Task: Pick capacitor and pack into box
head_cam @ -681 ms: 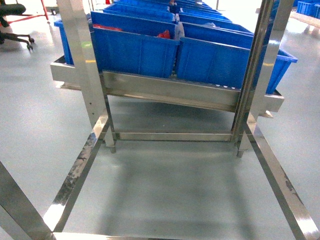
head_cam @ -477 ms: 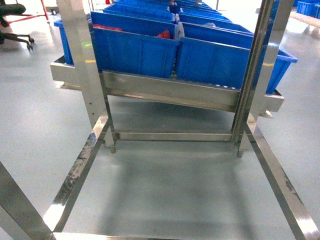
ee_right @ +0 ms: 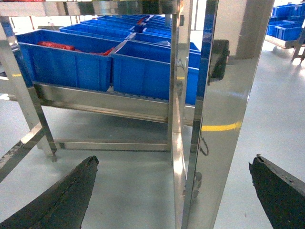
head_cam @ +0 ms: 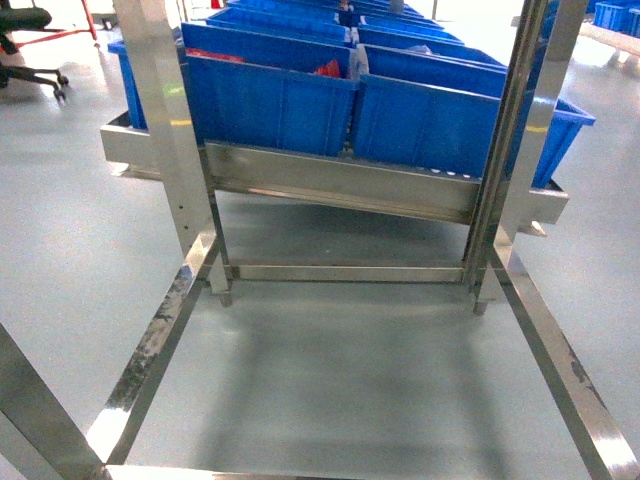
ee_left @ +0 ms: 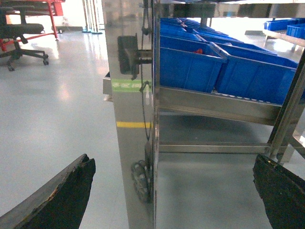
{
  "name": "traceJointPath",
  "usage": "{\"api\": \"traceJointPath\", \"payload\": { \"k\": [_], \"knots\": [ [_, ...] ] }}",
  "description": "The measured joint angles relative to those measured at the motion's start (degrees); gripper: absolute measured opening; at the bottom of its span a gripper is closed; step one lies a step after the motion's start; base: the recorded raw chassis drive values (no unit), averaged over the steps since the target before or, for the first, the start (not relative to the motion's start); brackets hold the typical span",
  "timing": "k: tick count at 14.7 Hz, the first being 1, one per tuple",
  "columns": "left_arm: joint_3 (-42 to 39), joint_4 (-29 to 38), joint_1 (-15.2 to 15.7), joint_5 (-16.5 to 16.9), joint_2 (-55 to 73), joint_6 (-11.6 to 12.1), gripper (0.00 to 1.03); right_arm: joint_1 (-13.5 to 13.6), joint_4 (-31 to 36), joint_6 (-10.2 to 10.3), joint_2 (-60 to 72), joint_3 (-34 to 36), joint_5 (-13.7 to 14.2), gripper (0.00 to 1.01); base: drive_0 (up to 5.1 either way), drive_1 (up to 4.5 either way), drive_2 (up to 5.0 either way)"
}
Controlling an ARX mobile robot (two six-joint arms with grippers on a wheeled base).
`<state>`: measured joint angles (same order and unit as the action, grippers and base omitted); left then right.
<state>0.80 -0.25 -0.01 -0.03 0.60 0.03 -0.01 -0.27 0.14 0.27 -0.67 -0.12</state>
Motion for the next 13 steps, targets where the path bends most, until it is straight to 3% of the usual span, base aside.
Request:
{"api": "traceJointPath", "payload": {
  "k": [13],
  "knots": [
    [0.0, 0.0, 0.0, 0.0, 0.0, 0.0, 0.98, 0.0, 0.0, 0.0, 0.0, 0.0, 0.0, 0.98, 0.0, 0.0, 0.0]
  ]
}}
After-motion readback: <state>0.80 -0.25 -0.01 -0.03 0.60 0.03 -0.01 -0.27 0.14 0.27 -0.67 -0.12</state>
